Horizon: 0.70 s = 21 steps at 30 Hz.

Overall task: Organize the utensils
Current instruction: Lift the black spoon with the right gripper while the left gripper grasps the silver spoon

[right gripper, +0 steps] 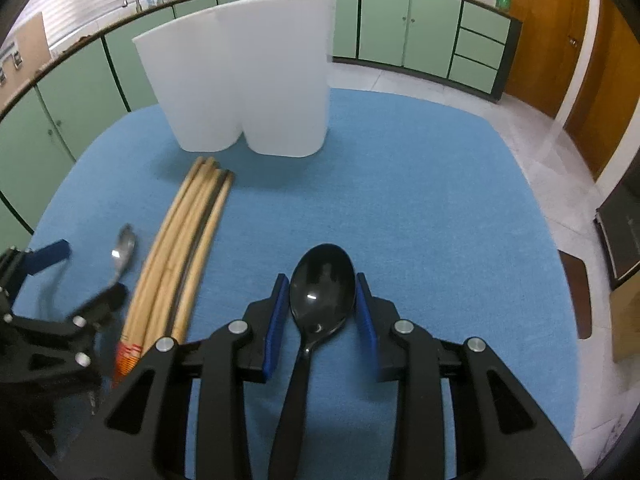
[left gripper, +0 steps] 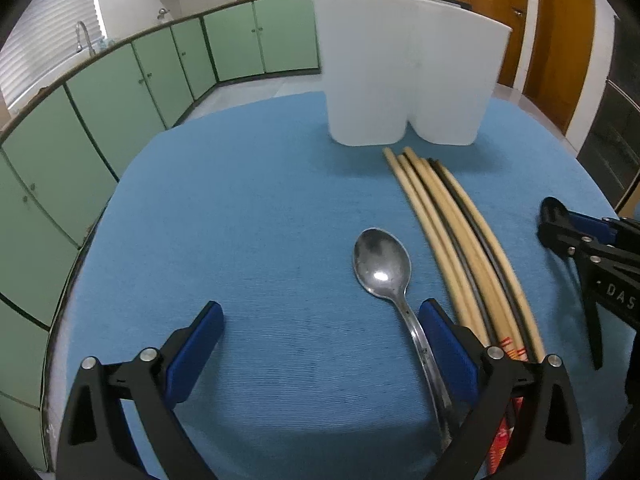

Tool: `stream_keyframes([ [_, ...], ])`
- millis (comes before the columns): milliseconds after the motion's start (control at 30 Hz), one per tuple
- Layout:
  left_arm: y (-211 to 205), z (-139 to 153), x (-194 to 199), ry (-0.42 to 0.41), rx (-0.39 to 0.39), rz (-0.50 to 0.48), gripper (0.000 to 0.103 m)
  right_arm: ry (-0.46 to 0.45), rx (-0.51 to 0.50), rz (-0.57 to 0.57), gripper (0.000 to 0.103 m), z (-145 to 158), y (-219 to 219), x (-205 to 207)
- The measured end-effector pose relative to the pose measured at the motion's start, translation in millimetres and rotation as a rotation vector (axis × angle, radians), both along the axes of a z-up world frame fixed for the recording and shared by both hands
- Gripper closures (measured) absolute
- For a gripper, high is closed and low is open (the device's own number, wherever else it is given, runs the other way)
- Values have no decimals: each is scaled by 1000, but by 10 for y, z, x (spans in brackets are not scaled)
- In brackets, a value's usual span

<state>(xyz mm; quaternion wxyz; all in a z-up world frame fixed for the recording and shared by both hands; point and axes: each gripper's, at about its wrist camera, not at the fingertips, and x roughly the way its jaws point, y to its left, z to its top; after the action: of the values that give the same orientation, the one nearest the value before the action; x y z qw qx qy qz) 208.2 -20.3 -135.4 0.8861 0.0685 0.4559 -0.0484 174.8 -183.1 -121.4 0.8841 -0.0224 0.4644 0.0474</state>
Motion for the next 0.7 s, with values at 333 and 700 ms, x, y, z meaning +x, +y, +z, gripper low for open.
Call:
stream_keyframes([
  [333, 136, 92, 224, 23, -78, 72, 7, 31, 69, 7, 58, -15, -87, 120],
  [700, 82, 71, 486, 69, -60, 67, 28, 79, 69, -4, 72, -20, -50, 287],
])
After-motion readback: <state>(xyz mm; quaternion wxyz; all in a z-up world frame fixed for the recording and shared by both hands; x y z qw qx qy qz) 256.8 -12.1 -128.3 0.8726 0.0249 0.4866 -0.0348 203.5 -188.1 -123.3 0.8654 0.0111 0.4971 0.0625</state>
